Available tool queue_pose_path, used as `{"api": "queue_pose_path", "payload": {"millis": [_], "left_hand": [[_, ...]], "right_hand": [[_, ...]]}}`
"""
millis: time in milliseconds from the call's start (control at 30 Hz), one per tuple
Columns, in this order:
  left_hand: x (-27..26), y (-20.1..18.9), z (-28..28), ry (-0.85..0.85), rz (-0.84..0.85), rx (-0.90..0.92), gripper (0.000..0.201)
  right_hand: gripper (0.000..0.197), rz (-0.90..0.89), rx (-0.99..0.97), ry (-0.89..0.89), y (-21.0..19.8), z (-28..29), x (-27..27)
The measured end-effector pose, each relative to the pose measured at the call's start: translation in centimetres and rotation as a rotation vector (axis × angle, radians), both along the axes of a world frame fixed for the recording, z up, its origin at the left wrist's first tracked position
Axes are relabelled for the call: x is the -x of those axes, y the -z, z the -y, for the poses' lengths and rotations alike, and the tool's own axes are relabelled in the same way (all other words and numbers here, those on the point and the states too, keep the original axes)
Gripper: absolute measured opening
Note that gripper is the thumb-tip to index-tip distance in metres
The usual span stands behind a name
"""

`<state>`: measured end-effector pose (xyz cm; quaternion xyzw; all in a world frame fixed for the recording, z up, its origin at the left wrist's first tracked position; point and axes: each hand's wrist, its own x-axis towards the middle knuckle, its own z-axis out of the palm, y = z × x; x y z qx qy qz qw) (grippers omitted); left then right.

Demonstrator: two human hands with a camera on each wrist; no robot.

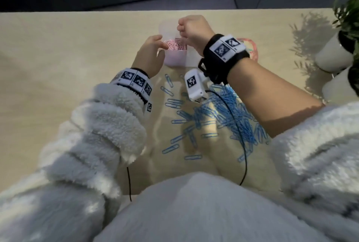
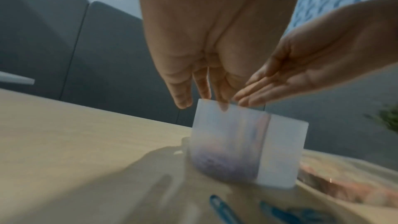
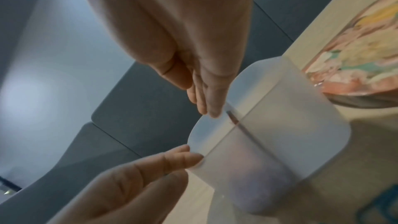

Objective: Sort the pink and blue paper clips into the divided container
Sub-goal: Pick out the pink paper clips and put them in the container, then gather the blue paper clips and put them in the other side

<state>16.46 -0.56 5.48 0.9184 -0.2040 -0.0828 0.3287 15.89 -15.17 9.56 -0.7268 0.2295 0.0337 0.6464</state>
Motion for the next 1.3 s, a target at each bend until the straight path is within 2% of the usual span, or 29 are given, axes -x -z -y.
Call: {"api": "queue_pose_path", "payload": {"millis": [67, 100, 167, 233, 300, 400, 467, 533, 600, 633, 700, 767, 800, 833, 900, 967, 1100, 1200, 1300], "left_hand": [[0.4, 0.4, -0.6, 0.026, 0.036, -0.048, 0.033], [0.7, 0.6, -0.9, 0.027, 0.049, -0.057, 0.032], [1.2, 0.7, -1.6, 0.026, 0.05, -0.047, 0.032], [1.7, 0.7, -2.0, 0.033, 0.026, -0.025, 0.033], [2.3, 0.5, -2.3, 0.041, 0.087, -0.014, 0.035], [3.8, 0.7, -3.0, 0.01, 0.311, 0.021, 0.028], [5.0, 1.7, -3.3, 0.082, 0.27, -0.037, 0.025], [5.8, 3.3, -3.3, 0.224, 0.191, -0.196, 0.029], [6.3, 4.8, -3.1, 0.349, 0.121, -0.351, 0.044], [6.6, 5.3, -2.9, 0.391, 0.072, -0.413, 0.051], [7.5, 6.0, -2.7, 0.439, 0.004, -0.493, 0.056], [9.1, 6.2, -2.7, 0.477, 0.002, -0.516, 0.058], [9.9, 6.0, -2.7, 0.498, 0.009, -0.502, 0.058], [10.5, 5.7, -2.7, 0.503, 0.009, -0.465, 0.058], [11.3, 5.1, -3.1, 0.468, -0.021, -0.366, 0.059], [11.1, 4.4, -3.6, 0.445, 0.007, -0.295, 0.063], [9.4, 3.9, -3.0, 0.535, 0.016, -0.478, 0.068], [9.0, 4.4, -1.9, 0.582, 0.083, -0.54, 0.051], [9.1, 4.6, -1.5, 0.513, 0.1, -0.516, 0.034]], "right_hand": [[0.032, 0.094, 0.025, 0.09, 0.4, 0.1, 2.7], [0.032, 0.112, 0.111, 0.075, 0.9, 0.2, 4.3], [0.031, 0.086, 0.379, -0.097, 2.5, 0.5, 7.1], [0.028, -0.014, 0.642, -0.295, 4.7, 0.5, 8.8], [0.035, -0.103, 0.805, -0.434, 6.6, 0.2, 9.3], [0.043, -0.127, 0.939, -0.581, 8.1, -0.5, 9.8], [0.04, -0.089, 1.0, -0.631, 8.9, -1.1, 10.8], [0.038, -0.089, 1.074, -0.717, 9.6, -1.7, 12.2], [0.034, -0.053, 1.049, -0.772, 9.7, -1.8, 13.8], [0.031, -0.009, 0.977, -0.755, 9.4, -1.6, 14.5], [0.032, 0.026, 0.758, -0.575, 8.7, -0.4, 15.2], [0.035, 0.025, 0.654, -0.38, 8.2, 1.2, 15.4], [0.036, 0.008, 0.669, -0.374, 7.9, 1.9, 15.5], [0.04, -0.019, 0.706, -0.443, 7.7, 2.4, 15.5], [0.059, -0.086, 0.783, -0.675, 7.7, 2.3, 15.5], [0.069, -0.098, 0.857, -0.801, 8.1, 1.4, 15.5], [0.044, -0.055, 1.072, -0.763, 8.7, -0.6, 15.2], [0.03, -0.048, 1.138, -0.726, 9.0, -1.4, 15.2], [0.028, -0.061, 1.213, -0.761, 9.1, -1.8, 15.4]]}}
